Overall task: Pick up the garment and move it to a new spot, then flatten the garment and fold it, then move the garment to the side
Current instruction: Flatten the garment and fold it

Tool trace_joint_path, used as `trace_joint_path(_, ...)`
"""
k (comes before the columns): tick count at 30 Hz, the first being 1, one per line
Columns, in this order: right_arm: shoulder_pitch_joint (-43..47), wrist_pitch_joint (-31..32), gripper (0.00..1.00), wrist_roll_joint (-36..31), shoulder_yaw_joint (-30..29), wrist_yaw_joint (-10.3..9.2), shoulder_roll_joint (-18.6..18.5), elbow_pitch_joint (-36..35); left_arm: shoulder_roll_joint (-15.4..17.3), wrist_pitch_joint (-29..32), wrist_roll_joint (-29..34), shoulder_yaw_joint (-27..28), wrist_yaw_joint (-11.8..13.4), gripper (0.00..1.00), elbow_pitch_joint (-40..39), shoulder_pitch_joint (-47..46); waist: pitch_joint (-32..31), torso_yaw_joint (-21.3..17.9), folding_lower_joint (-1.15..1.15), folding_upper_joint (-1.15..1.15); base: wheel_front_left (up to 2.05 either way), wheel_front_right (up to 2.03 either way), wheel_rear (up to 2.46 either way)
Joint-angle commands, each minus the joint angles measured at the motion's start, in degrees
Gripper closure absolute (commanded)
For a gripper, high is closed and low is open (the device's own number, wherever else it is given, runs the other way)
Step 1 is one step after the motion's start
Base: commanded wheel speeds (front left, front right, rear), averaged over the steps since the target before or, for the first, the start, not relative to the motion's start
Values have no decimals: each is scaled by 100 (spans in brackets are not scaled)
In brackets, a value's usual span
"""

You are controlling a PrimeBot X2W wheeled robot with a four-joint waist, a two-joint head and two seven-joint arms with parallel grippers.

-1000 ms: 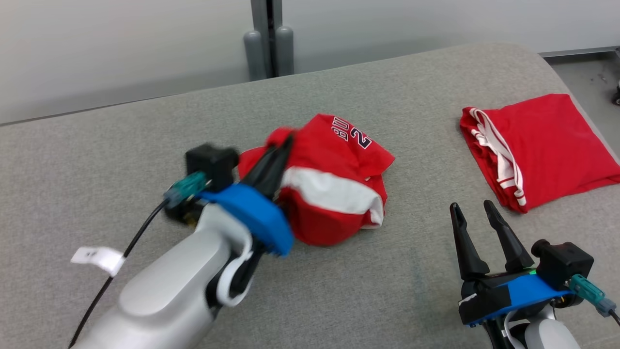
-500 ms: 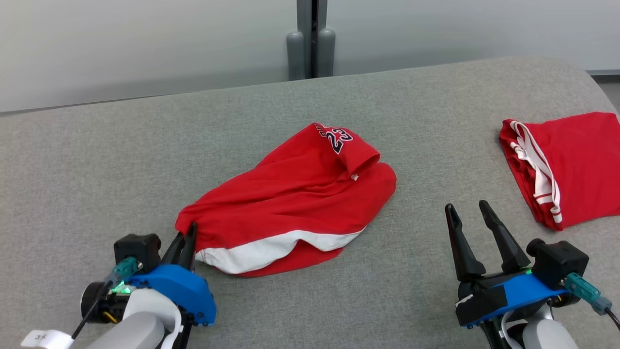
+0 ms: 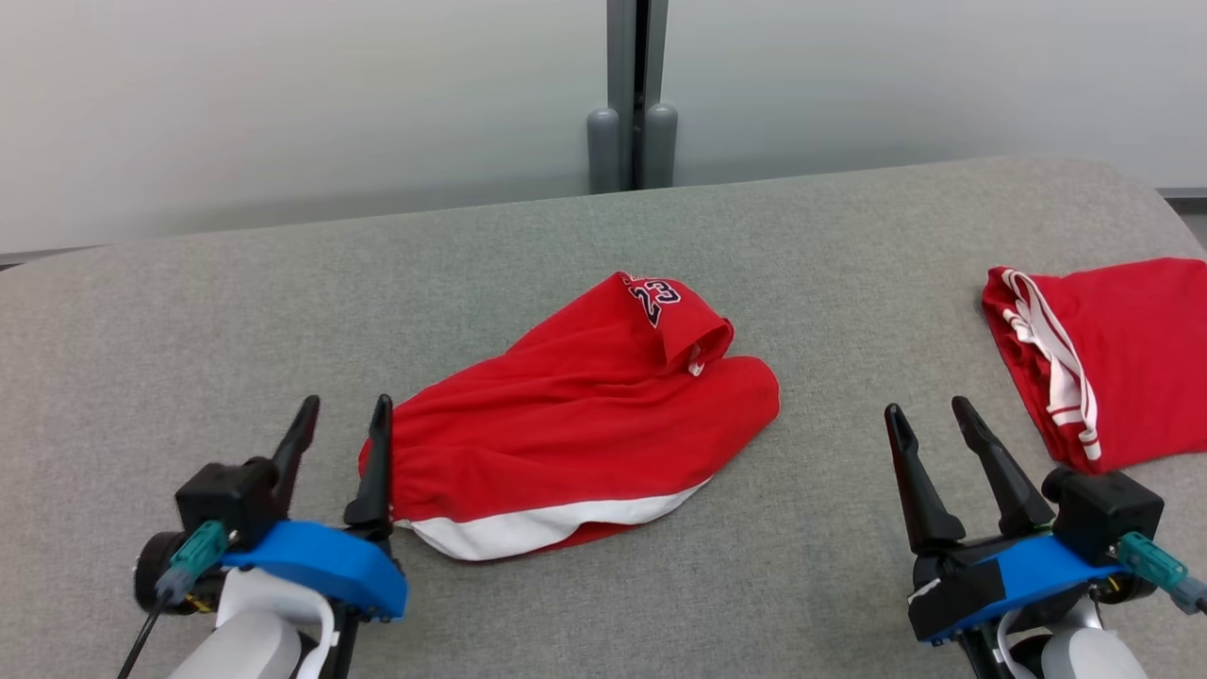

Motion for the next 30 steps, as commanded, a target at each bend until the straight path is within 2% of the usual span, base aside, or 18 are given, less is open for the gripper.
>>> trace_joint_path(1, 84, 46, 0, -37, -8, 1, -26, -59, -40, -22, 333, 334, -132, 0, -118, 289, -42, 24, 0, 0, 0, 0, 0)
trace_joint_path(7, 191, 178, 0, -20, 17, 1, -85, -90, -290, -24, 1398, 1465, -652, 0, -321, 912, -197, 94, 0, 0, 0, 0, 0)
trace_joint_path(12, 242, 346, 0, 16, 140, 1, -108, -9, -539, -25, 1796, 2067, -973, 0, -199, 1201, -250, 177, 0, 0, 0, 0, 0)
trace_joint_path(20, -543, 866, 0, 379, 497, 1, -369, 577, -917, -26, 2289, 2605, -1387, 0, -114, 1142, 53, 444, 0, 0, 0, 0, 0)
trace_joint_path(25, -1341, 1343, 0, 974, 605, 1, -483, 1440, -1083, -26, 2529, 2764, -1595, 0, -87, 998, 427, 679, 0, 0, 0, 0, 0)
trace_joint_path(30, -1953, 1596, 0, 1083, 652, 1, -634, 2242, -1236, -26, 2716, 2872, -1769, 0, -41, 828, 764, 913, 0, 0, 0, 0, 0)
